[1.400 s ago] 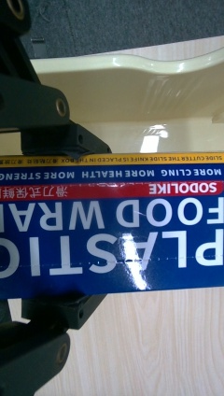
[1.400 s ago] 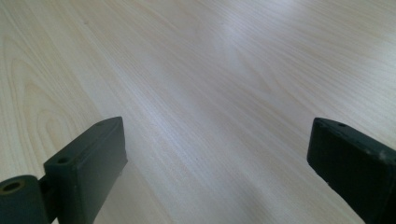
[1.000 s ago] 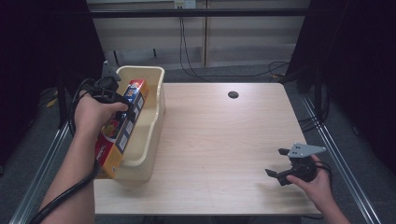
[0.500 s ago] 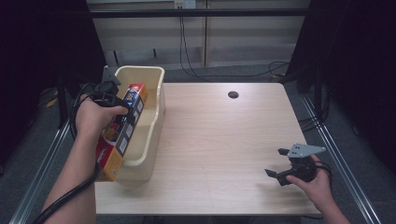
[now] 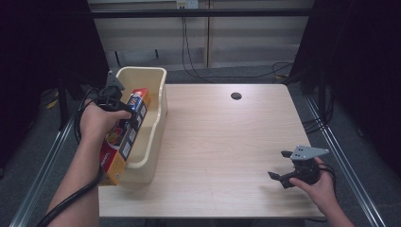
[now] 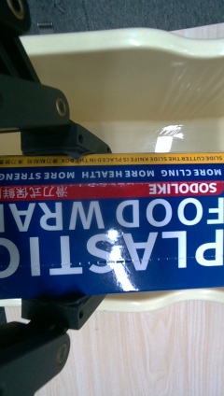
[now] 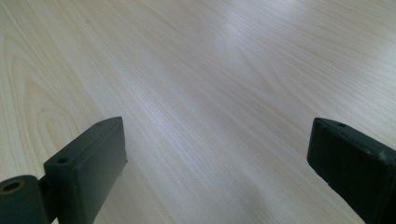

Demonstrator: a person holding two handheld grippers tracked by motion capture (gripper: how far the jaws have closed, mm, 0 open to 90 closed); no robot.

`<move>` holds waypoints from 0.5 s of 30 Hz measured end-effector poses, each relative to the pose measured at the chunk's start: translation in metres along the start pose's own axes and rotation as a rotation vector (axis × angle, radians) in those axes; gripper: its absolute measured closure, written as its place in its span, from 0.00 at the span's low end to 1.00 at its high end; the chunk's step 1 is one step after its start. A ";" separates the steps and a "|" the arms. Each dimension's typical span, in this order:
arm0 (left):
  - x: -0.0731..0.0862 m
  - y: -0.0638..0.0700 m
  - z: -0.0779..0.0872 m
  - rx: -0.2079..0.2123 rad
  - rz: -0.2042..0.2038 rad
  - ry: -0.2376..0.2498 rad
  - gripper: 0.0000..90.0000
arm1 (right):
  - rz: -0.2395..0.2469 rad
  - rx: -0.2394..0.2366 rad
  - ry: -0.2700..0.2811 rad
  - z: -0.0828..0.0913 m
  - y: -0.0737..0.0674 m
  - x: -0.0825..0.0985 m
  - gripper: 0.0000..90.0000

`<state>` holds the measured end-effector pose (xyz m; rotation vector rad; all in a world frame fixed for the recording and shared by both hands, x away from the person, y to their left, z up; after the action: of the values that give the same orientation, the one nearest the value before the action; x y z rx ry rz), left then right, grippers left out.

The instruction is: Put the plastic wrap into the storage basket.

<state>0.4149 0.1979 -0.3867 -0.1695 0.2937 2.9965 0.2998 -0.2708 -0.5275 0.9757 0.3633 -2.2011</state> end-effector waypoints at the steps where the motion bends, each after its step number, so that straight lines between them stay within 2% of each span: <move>1: 0.000 -0.001 0.000 -0.007 -0.015 -0.006 0.45 | 0.001 -0.001 -0.001 0.000 0.000 0.000 0.05; 2: 0.000 0.000 -0.002 -0.003 -0.002 -0.008 0.45 | 0.003 -0.001 0.000 0.000 0.000 0.000 0.05; 15: 0.001 0.002 -0.015 0.008 -0.001 -0.037 0.45 | 0.007 -0.003 -0.005 -0.002 -0.001 0.001 0.05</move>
<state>0.4153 0.1935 -0.4007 -0.1133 0.3023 2.9929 0.2998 -0.2696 -0.5290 0.9683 0.3601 -2.1962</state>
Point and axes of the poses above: each handheld gripper's, and its own axes: z roughly backward along the jaws, x roughly out of its underside, y roughly to its right, the point moved 9 cm from there along -z, roughly forward along the jaws, and after that the axes turned 4 degrees about -y, right-handed, at the moved point
